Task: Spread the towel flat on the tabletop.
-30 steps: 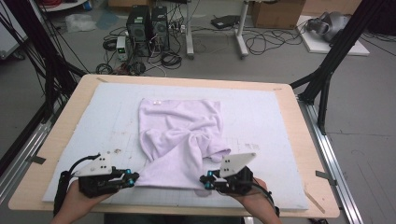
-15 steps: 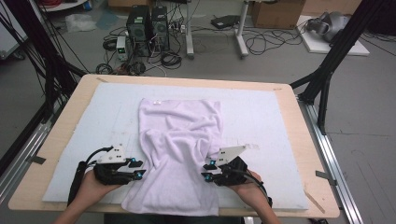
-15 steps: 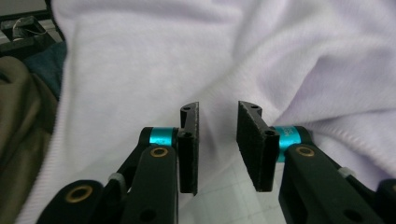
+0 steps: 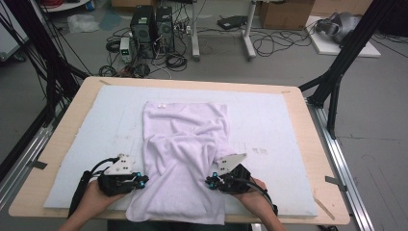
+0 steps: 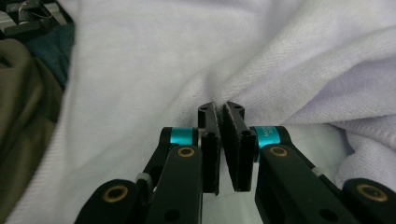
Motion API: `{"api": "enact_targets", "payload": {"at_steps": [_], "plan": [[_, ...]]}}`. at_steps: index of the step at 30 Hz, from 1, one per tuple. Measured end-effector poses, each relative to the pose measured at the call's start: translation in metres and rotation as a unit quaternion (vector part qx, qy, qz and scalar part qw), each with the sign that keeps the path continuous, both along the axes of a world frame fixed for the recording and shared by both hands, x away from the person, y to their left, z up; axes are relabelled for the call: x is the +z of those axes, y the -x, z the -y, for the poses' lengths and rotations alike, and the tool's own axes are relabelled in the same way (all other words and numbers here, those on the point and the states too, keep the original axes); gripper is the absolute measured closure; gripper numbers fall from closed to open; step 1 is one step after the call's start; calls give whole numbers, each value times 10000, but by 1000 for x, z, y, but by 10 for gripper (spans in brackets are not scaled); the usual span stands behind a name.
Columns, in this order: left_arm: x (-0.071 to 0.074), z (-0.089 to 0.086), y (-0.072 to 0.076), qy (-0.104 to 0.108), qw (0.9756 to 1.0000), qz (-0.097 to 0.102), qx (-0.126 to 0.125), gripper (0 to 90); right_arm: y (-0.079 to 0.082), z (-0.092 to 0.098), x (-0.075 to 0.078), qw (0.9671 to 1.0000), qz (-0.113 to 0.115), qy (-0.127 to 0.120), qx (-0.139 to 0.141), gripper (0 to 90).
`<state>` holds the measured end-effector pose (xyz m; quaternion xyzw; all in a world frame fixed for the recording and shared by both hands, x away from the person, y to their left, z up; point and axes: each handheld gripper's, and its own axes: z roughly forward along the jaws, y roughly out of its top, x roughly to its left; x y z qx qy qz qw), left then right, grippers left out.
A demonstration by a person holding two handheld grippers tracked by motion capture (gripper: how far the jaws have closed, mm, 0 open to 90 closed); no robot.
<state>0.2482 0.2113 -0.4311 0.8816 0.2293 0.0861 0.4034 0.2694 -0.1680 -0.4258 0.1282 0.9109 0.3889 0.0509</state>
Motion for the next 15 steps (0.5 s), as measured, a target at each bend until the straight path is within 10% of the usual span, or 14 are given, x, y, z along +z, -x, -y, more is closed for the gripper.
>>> {"api": "enact_targets", "payload": {"at_steps": [9,15], "plan": [[27,-25,44,299,9993,193,-82,848,43,2,40,9970,212,-555,494,823],[20,-16,26,284,9993,241,-29,654,32,8,44,9983,421,-372,157,755]]}}
